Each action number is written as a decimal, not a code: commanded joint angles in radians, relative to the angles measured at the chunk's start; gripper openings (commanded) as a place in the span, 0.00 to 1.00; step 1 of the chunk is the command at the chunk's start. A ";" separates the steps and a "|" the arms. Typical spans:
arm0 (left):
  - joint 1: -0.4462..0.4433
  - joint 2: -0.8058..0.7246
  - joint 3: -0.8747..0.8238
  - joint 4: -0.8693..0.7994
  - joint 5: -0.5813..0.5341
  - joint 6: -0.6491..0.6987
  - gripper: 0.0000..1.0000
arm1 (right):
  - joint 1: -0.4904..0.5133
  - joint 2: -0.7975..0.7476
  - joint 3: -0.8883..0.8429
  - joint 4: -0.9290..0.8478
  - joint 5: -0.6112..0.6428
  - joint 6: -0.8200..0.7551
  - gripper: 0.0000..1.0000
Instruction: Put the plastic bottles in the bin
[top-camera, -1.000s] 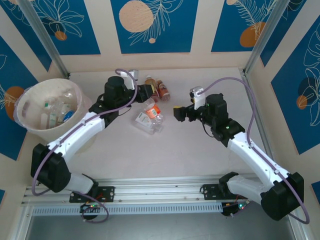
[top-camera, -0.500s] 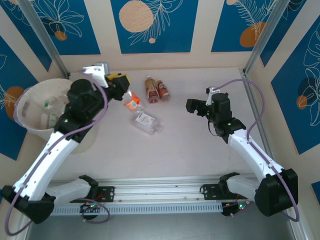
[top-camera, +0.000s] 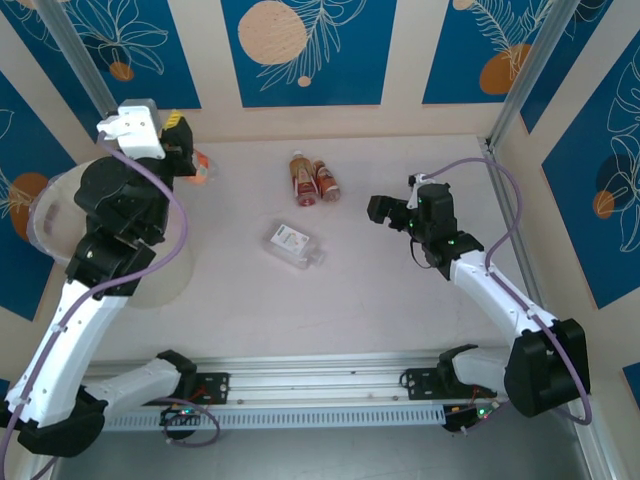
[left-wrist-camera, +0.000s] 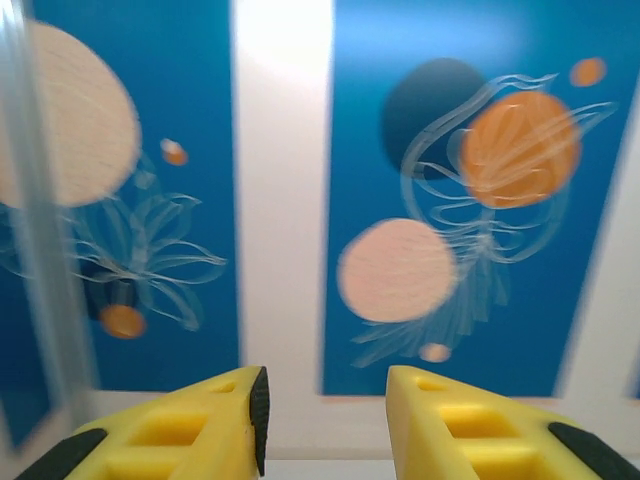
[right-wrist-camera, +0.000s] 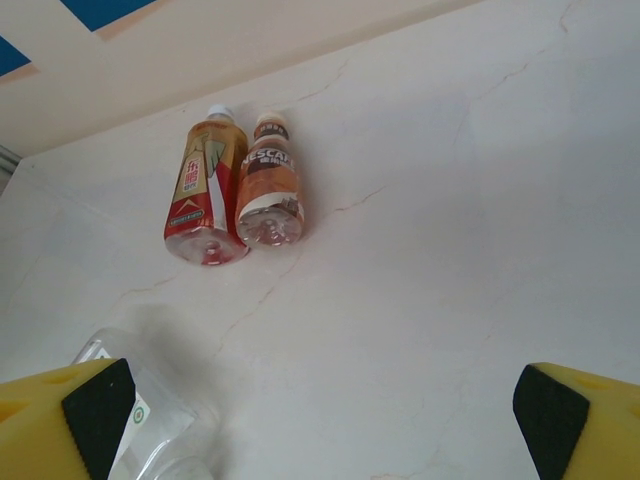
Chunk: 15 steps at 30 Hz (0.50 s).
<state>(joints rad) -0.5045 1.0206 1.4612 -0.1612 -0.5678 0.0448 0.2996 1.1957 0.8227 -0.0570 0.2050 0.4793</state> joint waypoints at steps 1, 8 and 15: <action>0.045 0.027 0.025 0.115 -0.269 0.223 0.00 | -0.004 0.010 0.039 0.035 -0.029 0.023 0.99; 0.404 0.061 0.033 -0.123 -0.247 0.000 0.00 | -0.005 0.015 0.035 0.031 -0.024 0.018 0.99; 0.673 0.203 0.130 -0.496 -0.007 -0.217 0.00 | -0.007 0.059 0.065 0.030 -0.033 0.018 0.99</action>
<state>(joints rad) 0.1078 1.1576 1.5223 -0.4450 -0.6811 -0.0612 0.2985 1.2385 0.8436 -0.0448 0.1894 0.4870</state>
